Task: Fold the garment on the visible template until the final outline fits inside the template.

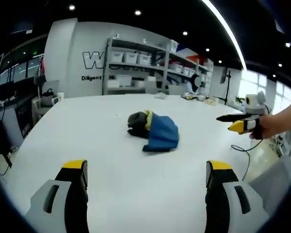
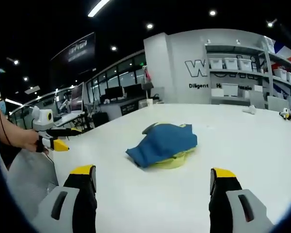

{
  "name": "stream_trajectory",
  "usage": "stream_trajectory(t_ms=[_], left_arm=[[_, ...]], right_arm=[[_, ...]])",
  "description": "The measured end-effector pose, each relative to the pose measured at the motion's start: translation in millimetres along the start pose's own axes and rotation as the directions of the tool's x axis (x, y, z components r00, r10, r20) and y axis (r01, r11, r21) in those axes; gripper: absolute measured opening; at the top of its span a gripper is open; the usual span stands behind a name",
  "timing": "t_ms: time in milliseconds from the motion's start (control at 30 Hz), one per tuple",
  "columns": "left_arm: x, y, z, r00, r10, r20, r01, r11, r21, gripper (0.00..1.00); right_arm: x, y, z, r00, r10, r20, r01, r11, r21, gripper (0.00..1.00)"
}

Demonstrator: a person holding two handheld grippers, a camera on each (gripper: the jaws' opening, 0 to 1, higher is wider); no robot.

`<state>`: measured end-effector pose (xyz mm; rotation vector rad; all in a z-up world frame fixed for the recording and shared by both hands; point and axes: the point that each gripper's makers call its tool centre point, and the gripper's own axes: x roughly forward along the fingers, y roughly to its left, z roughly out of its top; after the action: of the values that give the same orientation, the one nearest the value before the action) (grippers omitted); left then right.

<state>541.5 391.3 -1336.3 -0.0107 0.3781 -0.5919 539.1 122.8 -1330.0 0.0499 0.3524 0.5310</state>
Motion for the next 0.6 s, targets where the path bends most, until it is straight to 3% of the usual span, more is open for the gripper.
stream_trajectory(t_ms=[600], left_arm=[[0.5,-0.3,0.1,1.000,-0.008,0.010,0.008,1.000,-0.012,0.99]], right_arm=[[6.4,6.5,1.8,1.000,0.007,-0.002,-0.007,1.000,-0.002,0.94]])
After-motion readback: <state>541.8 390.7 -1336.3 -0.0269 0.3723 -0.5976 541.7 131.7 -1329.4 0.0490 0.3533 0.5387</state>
